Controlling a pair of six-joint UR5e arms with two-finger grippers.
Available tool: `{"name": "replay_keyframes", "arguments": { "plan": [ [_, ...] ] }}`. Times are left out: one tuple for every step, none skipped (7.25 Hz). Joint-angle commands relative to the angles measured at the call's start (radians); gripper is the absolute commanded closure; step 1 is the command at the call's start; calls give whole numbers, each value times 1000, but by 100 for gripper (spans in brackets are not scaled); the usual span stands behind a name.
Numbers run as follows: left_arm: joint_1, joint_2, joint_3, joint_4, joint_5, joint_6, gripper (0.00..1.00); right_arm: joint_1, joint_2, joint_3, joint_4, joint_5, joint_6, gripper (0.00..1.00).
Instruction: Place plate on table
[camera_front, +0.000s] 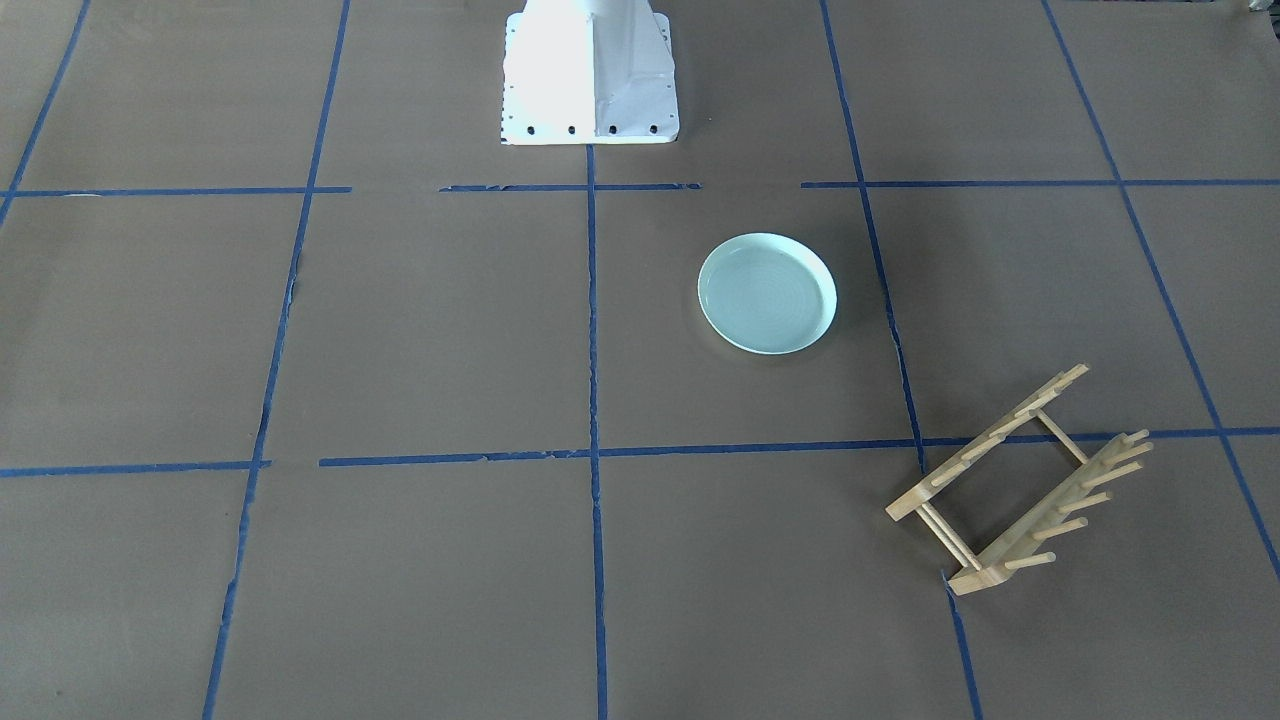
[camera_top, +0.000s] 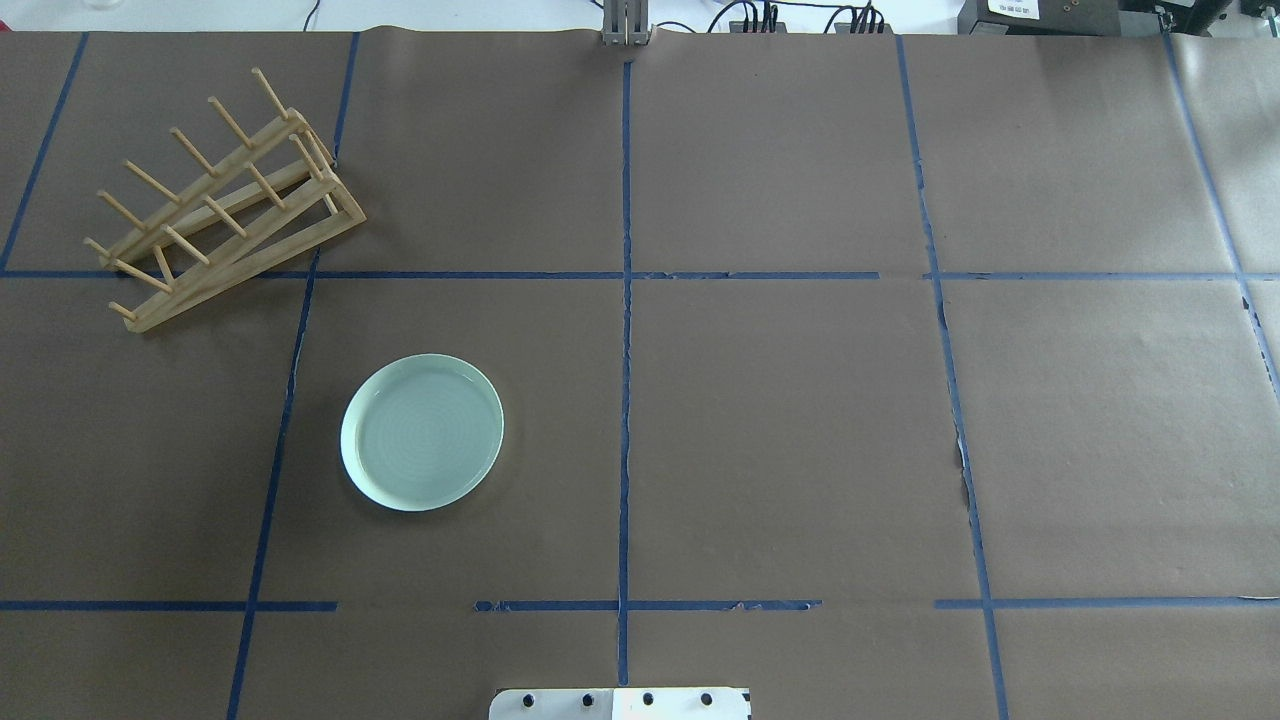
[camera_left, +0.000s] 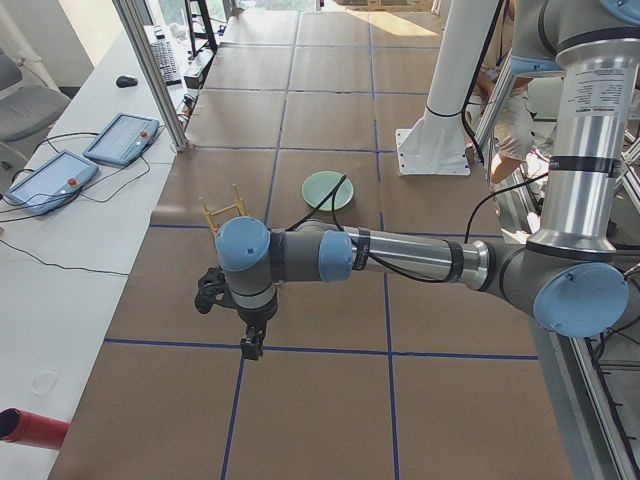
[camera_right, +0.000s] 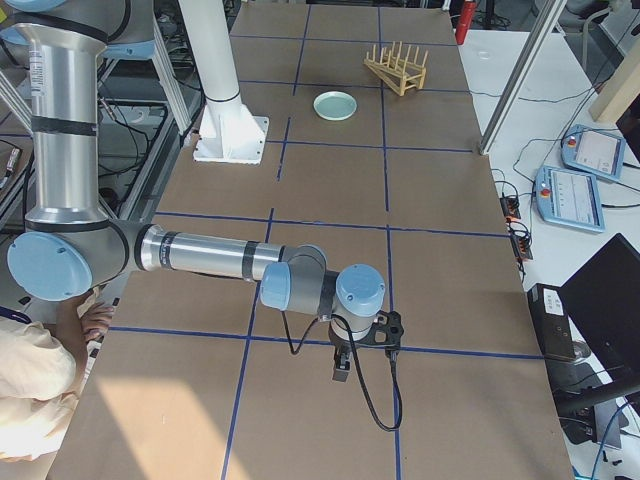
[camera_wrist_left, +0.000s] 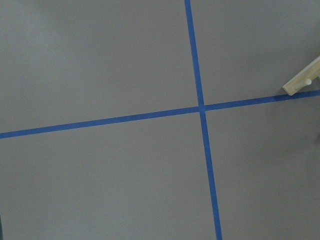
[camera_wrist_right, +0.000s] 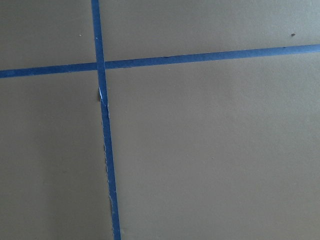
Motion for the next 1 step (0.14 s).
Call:
{"name": "replay_keyframes", "arguments": {
  "plan": [
    [0, 0, 0, 1, 0, 0, 0, 0, 0, 0, 0, 0, 0, 0]
  ]
}}
